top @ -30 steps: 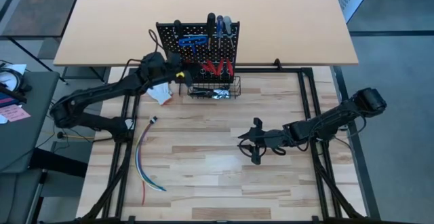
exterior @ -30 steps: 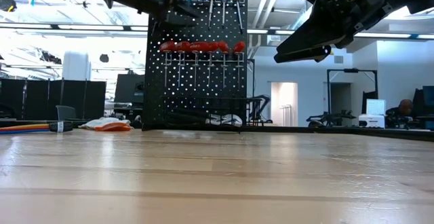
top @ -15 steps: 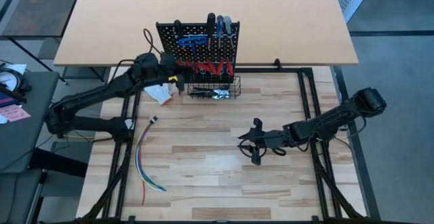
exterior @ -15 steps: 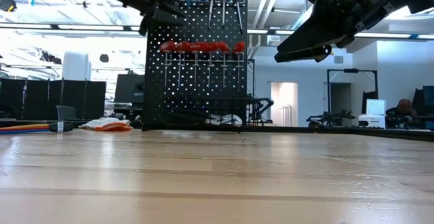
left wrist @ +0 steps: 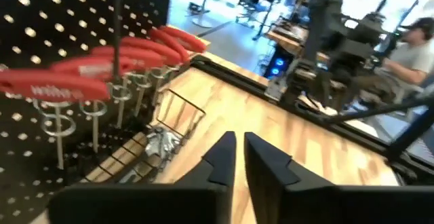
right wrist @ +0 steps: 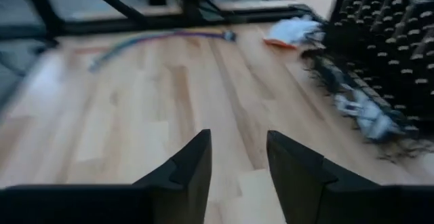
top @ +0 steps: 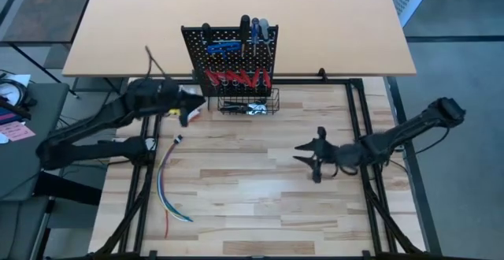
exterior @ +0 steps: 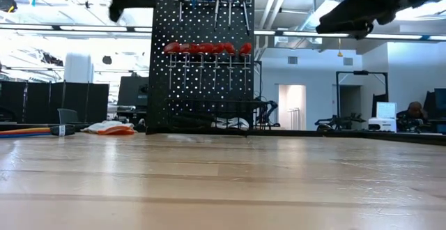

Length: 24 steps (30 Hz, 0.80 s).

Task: Hang tools onto peg board
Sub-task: Return to Home Position

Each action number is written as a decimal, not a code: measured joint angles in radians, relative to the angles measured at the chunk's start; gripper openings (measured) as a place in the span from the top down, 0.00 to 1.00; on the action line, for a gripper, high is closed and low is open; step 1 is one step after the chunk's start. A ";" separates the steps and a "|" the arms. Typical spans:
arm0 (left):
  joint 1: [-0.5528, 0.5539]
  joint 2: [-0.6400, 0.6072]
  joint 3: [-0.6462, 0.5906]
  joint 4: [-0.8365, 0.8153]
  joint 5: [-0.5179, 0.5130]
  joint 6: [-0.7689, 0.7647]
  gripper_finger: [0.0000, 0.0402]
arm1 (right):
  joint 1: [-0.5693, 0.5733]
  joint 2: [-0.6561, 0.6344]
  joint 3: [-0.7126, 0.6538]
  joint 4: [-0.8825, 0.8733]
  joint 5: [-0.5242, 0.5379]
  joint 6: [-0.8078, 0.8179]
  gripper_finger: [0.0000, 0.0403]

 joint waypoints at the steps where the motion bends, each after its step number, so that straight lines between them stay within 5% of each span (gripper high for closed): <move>1: -0.013 -0.030 -0.022 0.000 -0.003 0.003 0.95 | -0.035 -0.028 -0.023 0.029 -0.066 -0.004 0.72; 13: -0.107 -0.302 -0.363 0.242 -0.017 -0.043 1.00 | -0.399 -0.183 -0.183 0.255 -0.537 0.022 0.84; 24: -0.116 -0.555 -0.565 0.297 -0.019 -0.014 1.00 | -0.395 -0.508 -0.350 0.298 -0.565 0.046 0.95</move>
